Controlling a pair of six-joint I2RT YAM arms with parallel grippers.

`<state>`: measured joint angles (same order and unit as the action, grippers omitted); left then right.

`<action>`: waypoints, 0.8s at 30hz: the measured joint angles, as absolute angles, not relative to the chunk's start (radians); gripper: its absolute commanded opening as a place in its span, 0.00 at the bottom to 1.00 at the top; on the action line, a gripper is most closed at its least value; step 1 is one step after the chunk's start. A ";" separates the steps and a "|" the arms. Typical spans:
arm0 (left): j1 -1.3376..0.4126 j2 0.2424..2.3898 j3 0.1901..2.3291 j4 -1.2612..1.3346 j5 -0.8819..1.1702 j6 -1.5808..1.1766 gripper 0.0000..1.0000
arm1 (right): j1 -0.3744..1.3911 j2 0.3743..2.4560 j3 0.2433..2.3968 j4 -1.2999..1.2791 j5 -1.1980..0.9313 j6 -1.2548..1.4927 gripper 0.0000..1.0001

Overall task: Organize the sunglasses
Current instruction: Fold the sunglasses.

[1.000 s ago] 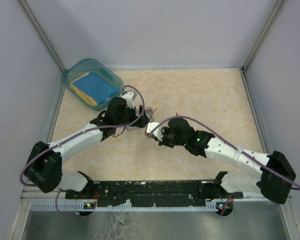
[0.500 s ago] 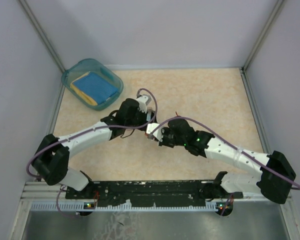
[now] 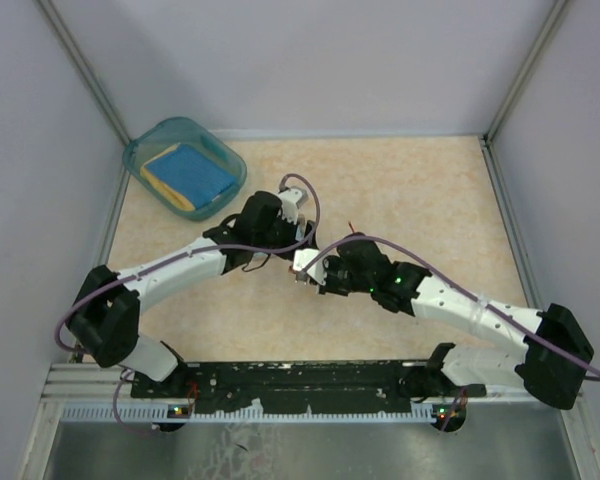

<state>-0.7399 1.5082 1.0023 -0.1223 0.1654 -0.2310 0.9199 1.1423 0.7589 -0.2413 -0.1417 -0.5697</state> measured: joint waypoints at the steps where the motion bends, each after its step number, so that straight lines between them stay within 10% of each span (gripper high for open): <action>1: -0.740 1.508 1.010 -0.126 0.148 -0.231 0.97 | 0.920 1.142 0.759 -0.243 -0.146 -0.572 0.00; 24: -0.738 1.782 1.431 -0.141 0.237 -0.049 0.98 | 0.966 1.163 0.759 -0.282 -0.212 -0.619 0.00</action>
